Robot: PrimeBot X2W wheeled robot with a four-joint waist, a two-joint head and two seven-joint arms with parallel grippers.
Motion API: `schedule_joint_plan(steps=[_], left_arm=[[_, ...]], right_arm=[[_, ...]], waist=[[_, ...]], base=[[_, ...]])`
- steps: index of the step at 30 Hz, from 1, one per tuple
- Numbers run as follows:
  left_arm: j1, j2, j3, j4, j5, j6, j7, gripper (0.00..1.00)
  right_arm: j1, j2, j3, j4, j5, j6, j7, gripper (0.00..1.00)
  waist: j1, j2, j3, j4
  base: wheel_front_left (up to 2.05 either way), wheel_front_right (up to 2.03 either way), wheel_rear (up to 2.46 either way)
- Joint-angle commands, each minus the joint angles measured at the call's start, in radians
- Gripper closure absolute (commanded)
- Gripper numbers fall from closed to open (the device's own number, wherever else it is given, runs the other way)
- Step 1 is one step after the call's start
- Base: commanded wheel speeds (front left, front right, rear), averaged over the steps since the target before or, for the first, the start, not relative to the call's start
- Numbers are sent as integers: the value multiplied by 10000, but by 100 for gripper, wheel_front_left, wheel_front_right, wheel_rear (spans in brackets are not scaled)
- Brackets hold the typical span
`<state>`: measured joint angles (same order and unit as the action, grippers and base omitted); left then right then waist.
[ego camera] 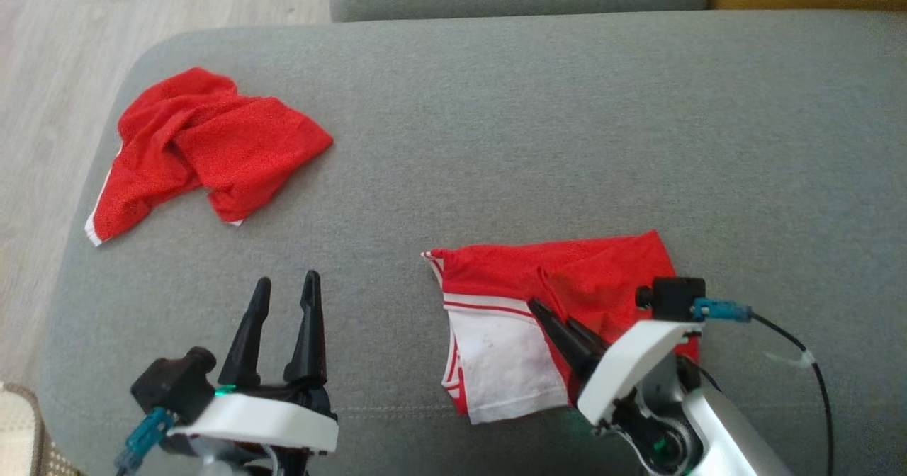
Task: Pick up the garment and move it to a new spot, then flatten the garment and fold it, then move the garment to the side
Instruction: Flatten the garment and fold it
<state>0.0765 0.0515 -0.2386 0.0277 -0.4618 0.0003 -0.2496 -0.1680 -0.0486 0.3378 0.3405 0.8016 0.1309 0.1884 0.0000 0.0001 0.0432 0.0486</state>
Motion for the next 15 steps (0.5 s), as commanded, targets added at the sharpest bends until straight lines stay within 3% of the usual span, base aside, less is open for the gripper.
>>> schedule_joint_plan(steps=[1, 15], left_arm=[[-488, -13, 301, -286, -90, 2, -122, 0], [-749, -13, 205, -143, -182, -118, -122, 0]], right_arm=[[-732, -17, 338, -184, 205, -2, -265, 100], [-2522, -16, 2385, 2713, 1818, -2, -1891, 100]], waist=[[0, -1, 73, 109], [0, -1, 558, 762]], base=[[0, 0, 0], [0, 0, 0]])
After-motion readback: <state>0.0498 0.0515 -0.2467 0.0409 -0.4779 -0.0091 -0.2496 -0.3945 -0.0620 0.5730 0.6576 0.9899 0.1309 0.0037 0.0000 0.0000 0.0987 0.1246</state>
